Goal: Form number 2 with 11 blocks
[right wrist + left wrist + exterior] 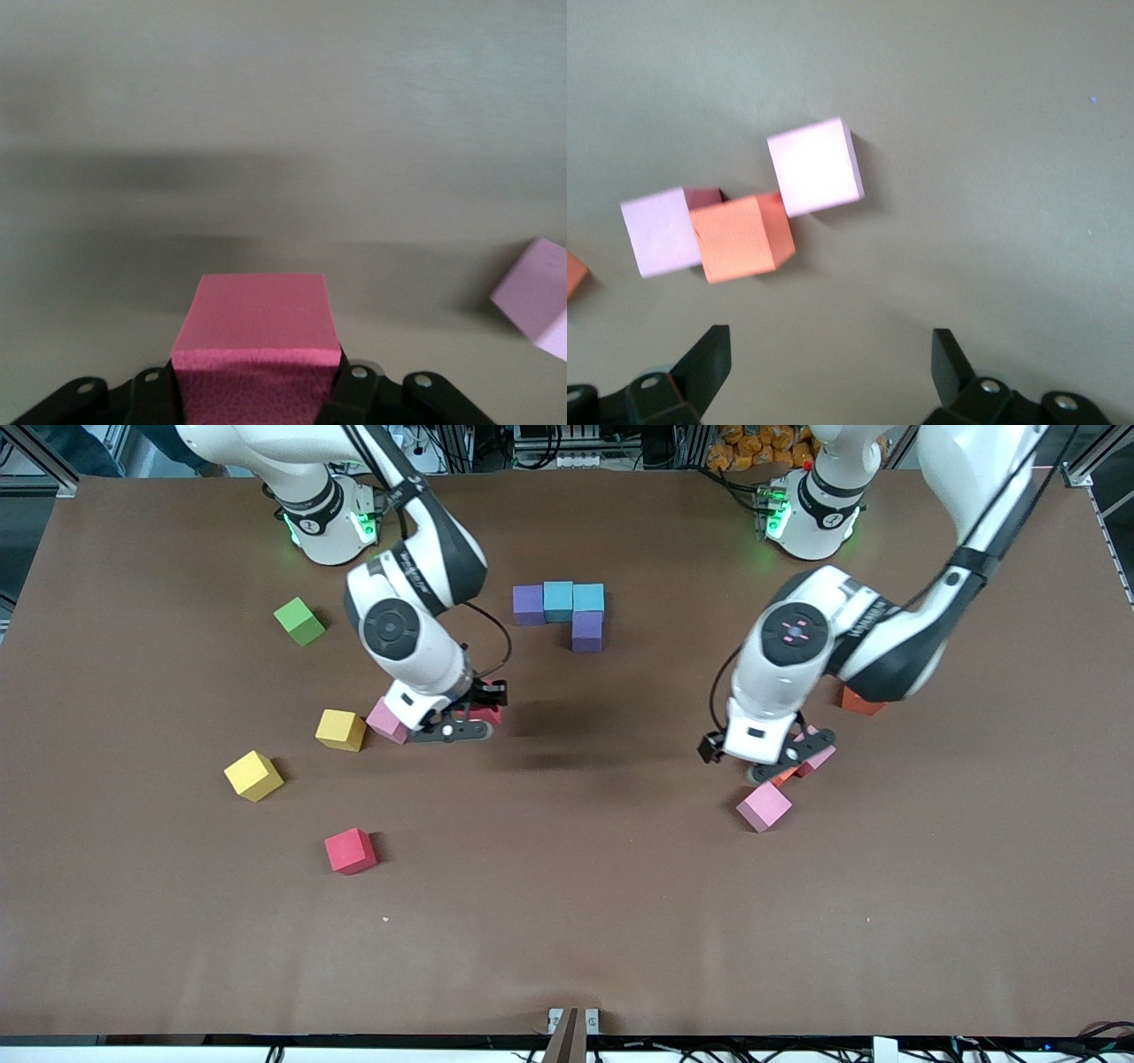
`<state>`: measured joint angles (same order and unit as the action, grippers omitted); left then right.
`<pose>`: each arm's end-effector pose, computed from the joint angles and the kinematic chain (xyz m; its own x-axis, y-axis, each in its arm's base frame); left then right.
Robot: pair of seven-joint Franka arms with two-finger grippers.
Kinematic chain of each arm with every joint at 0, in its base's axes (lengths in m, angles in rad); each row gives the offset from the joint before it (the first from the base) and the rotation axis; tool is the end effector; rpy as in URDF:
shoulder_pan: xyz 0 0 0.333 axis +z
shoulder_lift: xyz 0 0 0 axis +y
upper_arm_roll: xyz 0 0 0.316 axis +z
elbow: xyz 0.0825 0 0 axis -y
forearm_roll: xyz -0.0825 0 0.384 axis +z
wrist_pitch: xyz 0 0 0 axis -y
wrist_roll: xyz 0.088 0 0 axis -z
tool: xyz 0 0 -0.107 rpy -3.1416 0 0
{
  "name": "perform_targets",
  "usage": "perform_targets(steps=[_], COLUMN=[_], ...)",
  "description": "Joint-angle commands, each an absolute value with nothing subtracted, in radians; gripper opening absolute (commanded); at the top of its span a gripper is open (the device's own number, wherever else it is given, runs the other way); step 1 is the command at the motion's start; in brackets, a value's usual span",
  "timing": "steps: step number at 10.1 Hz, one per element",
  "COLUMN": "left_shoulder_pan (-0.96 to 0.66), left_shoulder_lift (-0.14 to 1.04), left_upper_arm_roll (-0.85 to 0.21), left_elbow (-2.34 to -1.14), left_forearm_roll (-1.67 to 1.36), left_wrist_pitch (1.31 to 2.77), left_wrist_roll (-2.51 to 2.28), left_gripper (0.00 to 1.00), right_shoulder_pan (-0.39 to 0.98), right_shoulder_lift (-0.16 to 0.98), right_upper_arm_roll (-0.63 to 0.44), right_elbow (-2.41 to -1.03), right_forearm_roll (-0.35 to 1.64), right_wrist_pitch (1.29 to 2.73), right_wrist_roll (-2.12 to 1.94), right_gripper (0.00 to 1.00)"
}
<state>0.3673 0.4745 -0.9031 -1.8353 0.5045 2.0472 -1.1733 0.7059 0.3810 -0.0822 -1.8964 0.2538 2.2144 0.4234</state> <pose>0.5690 -0.2557 0.3499 0.9083 0.4165 0.0389 0.4183 -0.9052 -0.0757 0.4981 0.3717 0.2981 0.9898 0.0538 -0.1318 0.0382 -0.9923 -0.1177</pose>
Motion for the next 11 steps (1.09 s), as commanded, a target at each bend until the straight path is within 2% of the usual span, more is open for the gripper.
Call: perform_targets(steps=[1, 4, 11], left_shoulder_pan=[0.422, 0.411, 0.355], left_shoulder_lift=[0.506, 0.616, 0.718], left_upper_arm_roll=[-0.888, -0.851, -0.759], left_elbow=[-1.799, -1.706, -1.671], left_forearm_roll=[0.488, 0.492, 0.503], left_wrist_pitch=[2.026, 2.028, 2.077], left_wrist_roll=[-1.027, -1.018, -1.017], left_gripper=[1.0, 1.0, 1.0], right_shoulder_pan=[0.751, 0.817, 0.908], right_shoulder_lift=[0.487, 0.584, 0.676], right_upper_arm_roll=[-0.083, -0.083, -0.046], right_elbow=[-1.761, -1.684, -1.621], right_forearm_roll=[0.267, 0.267, 0.33], right_wrist_pitch=[2.195, 2.197, 2.198], right_wrist_roll=[0.501, 0.626, 0.652], right_gripper=[0.3, 0.31, 0.33])
